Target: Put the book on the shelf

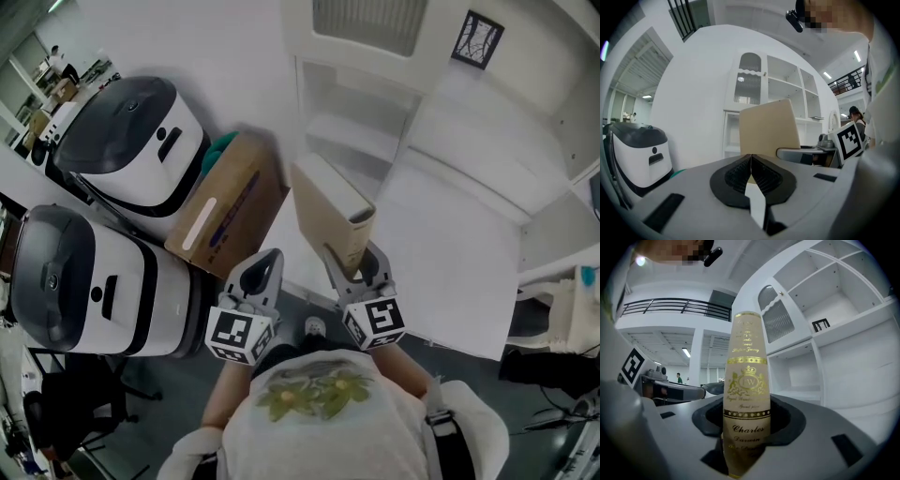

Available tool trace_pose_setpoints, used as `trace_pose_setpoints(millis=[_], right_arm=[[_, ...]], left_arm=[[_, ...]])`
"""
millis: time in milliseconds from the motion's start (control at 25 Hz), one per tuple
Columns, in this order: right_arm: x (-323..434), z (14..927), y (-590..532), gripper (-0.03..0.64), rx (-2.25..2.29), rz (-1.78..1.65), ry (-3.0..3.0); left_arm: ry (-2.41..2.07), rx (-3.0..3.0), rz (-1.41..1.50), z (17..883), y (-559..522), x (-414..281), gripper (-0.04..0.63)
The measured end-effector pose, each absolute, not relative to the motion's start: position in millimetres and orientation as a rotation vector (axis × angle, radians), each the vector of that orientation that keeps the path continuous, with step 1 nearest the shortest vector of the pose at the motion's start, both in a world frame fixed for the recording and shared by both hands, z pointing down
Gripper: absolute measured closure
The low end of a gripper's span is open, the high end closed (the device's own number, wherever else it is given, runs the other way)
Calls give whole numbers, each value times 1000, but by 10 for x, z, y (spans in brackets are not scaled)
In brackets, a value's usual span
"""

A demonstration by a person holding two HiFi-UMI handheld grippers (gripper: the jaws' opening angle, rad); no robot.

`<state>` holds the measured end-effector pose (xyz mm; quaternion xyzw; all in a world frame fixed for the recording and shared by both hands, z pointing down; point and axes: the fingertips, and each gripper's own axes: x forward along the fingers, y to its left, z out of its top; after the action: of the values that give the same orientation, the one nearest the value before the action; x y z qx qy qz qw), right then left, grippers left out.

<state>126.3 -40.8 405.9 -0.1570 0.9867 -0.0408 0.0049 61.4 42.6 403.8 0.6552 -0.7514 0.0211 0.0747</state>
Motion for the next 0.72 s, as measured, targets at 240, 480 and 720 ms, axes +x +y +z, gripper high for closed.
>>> trace_pose_setpoints(millis=[240, 480, 720], right_arm=[[1140, 4037, -555, 394, -527, -117, 3075], [1014, 4078, -681, 394, -613, -138, 3060], [822, 4022, -867, 394, -737, -111, 3030]], left_arm=[[-2223, 1996, 63, 4074, 255, 519, 566], [-2133, 2088, 67, 4087, 21, 447, 566], [-1983, 2193, 77, 4145, -315, 257, 566]])
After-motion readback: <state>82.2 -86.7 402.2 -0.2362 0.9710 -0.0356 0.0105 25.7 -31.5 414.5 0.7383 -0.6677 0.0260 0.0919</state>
